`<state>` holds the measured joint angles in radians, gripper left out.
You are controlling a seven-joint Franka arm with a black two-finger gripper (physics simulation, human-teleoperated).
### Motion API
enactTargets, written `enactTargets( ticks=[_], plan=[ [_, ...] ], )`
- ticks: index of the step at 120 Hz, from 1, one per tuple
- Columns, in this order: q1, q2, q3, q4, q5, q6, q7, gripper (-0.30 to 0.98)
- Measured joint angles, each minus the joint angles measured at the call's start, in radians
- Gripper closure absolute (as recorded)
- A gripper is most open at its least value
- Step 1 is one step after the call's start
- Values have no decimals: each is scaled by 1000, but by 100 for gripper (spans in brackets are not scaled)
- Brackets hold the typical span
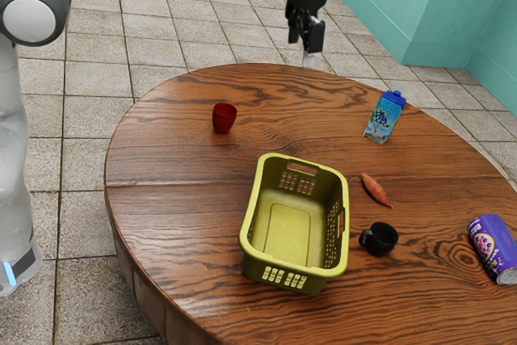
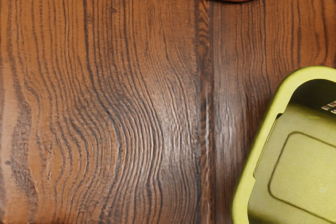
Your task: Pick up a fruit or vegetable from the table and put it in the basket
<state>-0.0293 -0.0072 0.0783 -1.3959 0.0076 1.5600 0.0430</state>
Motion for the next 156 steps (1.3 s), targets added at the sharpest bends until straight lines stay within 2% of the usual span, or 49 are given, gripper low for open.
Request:
enactTargets(
  ticks=[20, 35, 45, 54, 79, 110, 137, 156],
  plan=[
    [25, 0, 0, 4, 0, -1, 4, 0],
    [98, -9, -54, 228, 13, -64, 6, 0],
    [159, -7, -108, 267, 16, -83, -3, 0],
    [176, 15, -126, 270, 18, -90, -59, 0],
    [103, 135, -117, 267, 22, -75, -437, 0],
    [150, 208, -118, 268, 15, -40, -910, 0],
    [139, 249, -122, 273, 17, -34, -1207, 0],
    [121, 445, -122, 476, 20, -35, -1348, 0]
  ],
)
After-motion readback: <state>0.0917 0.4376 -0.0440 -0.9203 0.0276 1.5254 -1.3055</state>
